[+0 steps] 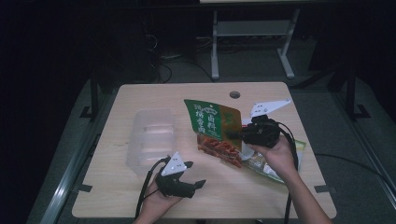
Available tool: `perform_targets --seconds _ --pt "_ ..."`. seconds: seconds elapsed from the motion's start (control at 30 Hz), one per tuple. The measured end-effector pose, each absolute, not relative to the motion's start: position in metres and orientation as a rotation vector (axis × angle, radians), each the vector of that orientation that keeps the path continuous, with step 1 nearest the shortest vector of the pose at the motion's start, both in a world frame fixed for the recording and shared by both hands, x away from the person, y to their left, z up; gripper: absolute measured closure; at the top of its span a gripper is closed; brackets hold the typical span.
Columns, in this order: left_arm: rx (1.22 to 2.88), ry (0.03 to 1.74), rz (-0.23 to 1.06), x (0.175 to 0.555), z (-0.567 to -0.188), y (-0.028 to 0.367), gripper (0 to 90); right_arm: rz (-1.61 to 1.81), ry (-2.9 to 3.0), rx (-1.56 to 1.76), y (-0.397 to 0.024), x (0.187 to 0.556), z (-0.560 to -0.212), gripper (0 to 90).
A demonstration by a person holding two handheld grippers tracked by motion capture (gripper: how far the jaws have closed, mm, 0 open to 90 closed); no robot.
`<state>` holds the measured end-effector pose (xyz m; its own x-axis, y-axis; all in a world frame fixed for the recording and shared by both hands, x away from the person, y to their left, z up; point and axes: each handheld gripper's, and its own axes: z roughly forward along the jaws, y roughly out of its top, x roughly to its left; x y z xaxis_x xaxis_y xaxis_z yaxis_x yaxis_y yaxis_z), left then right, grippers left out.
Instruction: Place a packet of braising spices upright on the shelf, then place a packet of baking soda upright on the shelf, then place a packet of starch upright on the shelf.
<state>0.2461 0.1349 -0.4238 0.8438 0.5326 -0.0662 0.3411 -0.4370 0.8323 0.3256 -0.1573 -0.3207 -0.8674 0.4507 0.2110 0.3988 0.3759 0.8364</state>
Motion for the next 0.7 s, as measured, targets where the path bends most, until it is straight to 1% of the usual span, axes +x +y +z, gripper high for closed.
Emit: perform_targets --seconds 0.7 --pt "2.082 0.633 0.248 0.246 -0.426 0.131 23.2 1.497 2.582 0.746 -0.138 0.340 -0.307 89.8"
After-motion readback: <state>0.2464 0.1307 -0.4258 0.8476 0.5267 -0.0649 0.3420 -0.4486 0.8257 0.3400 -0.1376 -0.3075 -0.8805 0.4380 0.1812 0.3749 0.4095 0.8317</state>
